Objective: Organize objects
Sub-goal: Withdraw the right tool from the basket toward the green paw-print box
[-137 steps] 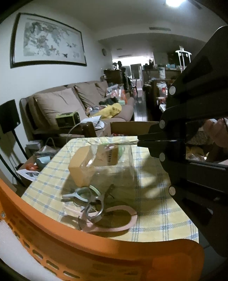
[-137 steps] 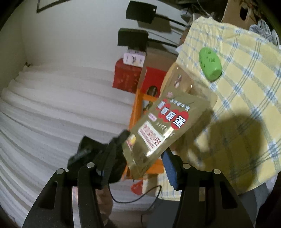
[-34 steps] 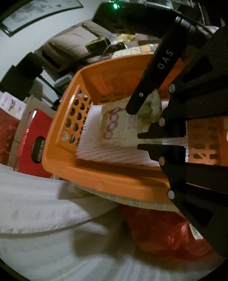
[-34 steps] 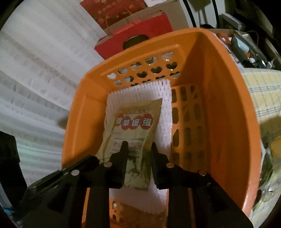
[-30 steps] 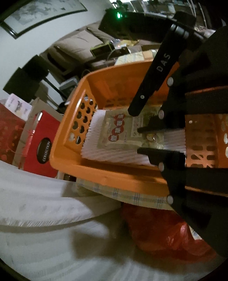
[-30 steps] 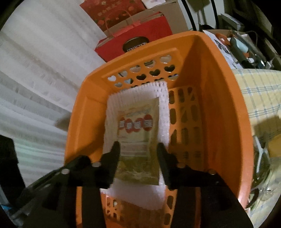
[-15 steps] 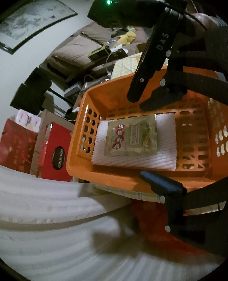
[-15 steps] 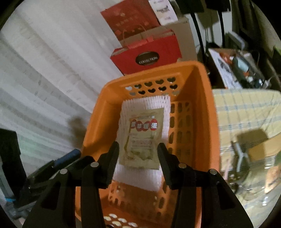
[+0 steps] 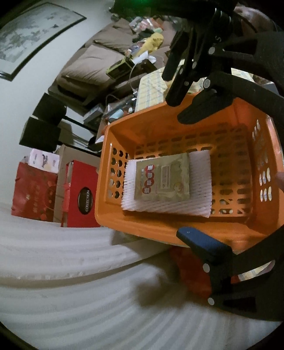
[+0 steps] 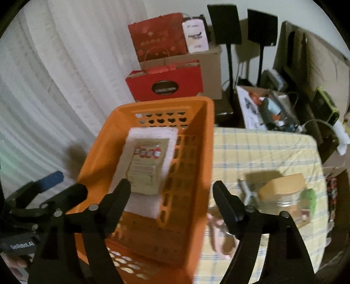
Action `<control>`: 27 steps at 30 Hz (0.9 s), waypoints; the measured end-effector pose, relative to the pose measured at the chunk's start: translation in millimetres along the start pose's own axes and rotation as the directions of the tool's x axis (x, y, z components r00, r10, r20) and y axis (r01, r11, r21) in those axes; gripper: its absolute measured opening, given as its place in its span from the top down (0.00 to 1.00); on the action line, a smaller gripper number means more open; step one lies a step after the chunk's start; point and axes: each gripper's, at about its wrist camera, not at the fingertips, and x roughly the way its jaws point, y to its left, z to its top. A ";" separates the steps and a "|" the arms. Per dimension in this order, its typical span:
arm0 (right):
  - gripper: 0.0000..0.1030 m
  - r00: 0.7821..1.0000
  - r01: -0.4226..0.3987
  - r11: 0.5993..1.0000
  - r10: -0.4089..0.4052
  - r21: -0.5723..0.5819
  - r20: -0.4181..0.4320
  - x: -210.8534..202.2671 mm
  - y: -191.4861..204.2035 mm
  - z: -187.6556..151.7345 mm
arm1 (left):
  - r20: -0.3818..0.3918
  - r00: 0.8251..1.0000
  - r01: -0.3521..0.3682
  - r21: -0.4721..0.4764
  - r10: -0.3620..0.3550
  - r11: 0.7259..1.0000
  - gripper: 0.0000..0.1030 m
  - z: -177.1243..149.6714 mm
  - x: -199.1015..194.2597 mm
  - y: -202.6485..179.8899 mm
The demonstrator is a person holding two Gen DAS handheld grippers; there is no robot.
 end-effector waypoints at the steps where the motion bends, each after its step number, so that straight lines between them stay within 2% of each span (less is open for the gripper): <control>1: 0.20 1.000 0.007 1.000 -0.007 -0.004 0.008 -3.5 -1.2 -1.1 | 0.003 1.000 0.001 0.001 -0.001 1.000 0.03 -1.1 -1.5 -2.5; 4: 0.16 0.999 0.017 1.000 -0.016 -0.008 0.036 -14.4 -6.7 -4.8 | 0.014 1.000 0.002 0.008 -0.002 1.000 0.03 -4.1 -6.0 -10.2; 8: 0.13 0.998 0.041 0.999 -0.040 -0.011 0.058 -25.8 -14.9 -10.1 | 0.037 0.999 -0.032 0.034 0.031 0.999 0.03 -8.5 -11.0 -21.5; 15: 0.13 0.990 0.114 0.993 -0.114 -0.005 0.081 -40.2 -35.6 -19.5 | 0.095 0.993 -0.081 0.092 0.072 0.993 0.00 -17.0 -18.8 -47.4; 27: 0.12 0.984 0.148 0.989 -0.150 0.029 0.097 -60.0 -80.5 -32.7 | 0.069 0.997 -0.033 0.143 0.023 0.989 0.00 -25.1 -8.0 -93.6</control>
